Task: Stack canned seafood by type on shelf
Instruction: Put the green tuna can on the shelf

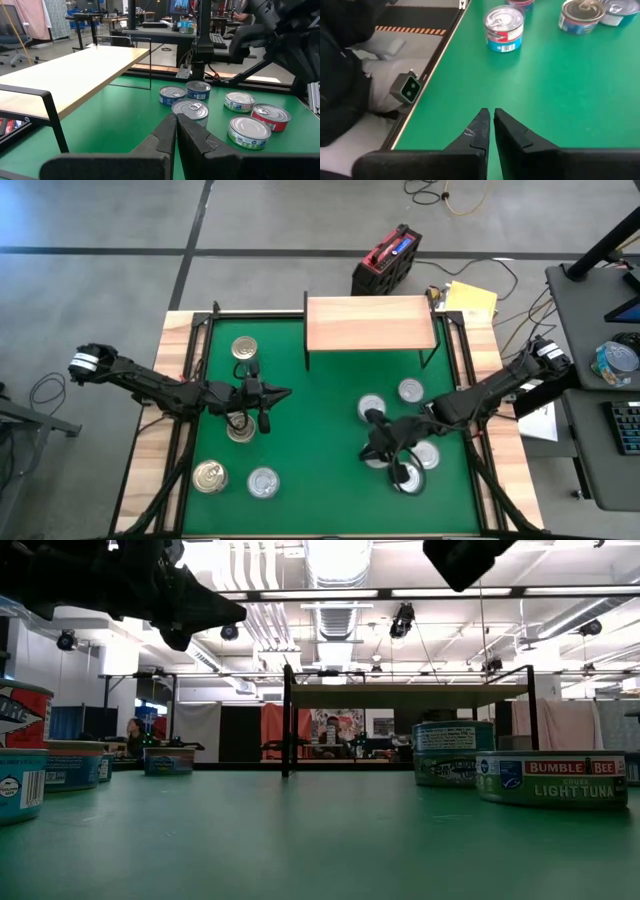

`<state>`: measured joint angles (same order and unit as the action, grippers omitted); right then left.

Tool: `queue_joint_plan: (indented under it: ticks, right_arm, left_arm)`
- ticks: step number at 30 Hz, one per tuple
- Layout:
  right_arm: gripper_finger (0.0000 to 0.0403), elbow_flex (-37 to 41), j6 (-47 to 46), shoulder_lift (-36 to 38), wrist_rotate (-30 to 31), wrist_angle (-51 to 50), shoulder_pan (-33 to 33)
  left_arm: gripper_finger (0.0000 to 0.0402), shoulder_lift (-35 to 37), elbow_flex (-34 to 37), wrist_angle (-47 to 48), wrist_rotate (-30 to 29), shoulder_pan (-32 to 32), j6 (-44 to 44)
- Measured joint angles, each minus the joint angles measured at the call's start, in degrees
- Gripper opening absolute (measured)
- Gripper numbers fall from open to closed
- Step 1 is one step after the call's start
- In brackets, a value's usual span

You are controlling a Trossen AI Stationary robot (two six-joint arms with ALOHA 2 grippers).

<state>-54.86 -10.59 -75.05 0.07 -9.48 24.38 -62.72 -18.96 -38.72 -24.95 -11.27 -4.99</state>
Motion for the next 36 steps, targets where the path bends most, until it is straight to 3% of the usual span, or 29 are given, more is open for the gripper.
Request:
queue_joint_plan:
  ticks: [3,10,13,16,20,25,28,36]
  right_arm:
    - [0.0054,0.1,3.2,0.0,0.9,0.5,0.0]
    - [0.0148,1.1,8.9,-3.2,13.2,-7.3,1.2]
    - [0.0181,0.8,1.5,-3.9,14.3,-9.6,1.2]
    - [0.0192,0.5,-7.0,-3.6,11.1,-14.2,1.1]
    - [0.0155,1.6,-12.6,-3.4,11.9,-18.0,3.8]
    - [0.0028,5.2,-12.0,-3.6,15.8,-12.0,7.4]
    - [0.0015,9.2,-12.8,-3.6,19.2,-5.5,8.3]
    - [0.0009,20.9,-16.7,-3.5,19.5,12.9,8.5]
  left_arm:
    - [0.0,0.0,0.0,0.1,0.0,0.0,0.0]
    - [0.0,0.0,0.0,0.3,0.0,0.0,0.0]
    - [0.0,0.0,0.0,0.3,0.0,0.0,0.0]
    - [0.0,0.0,0.0,0.3,0.0,0.0,0.5]
    - [0.0,0.0,0.0,0.3,0.0,0.0,0.6]
    - [0.0,0.0,0.0,0.3,0.0,0.0,0.6]
    - [0.0,0.0,0.0,0.3,0.0,0.0,0.6]
    - [0.0,0.0,0.0,0.3,0.0,0.0,0.5]
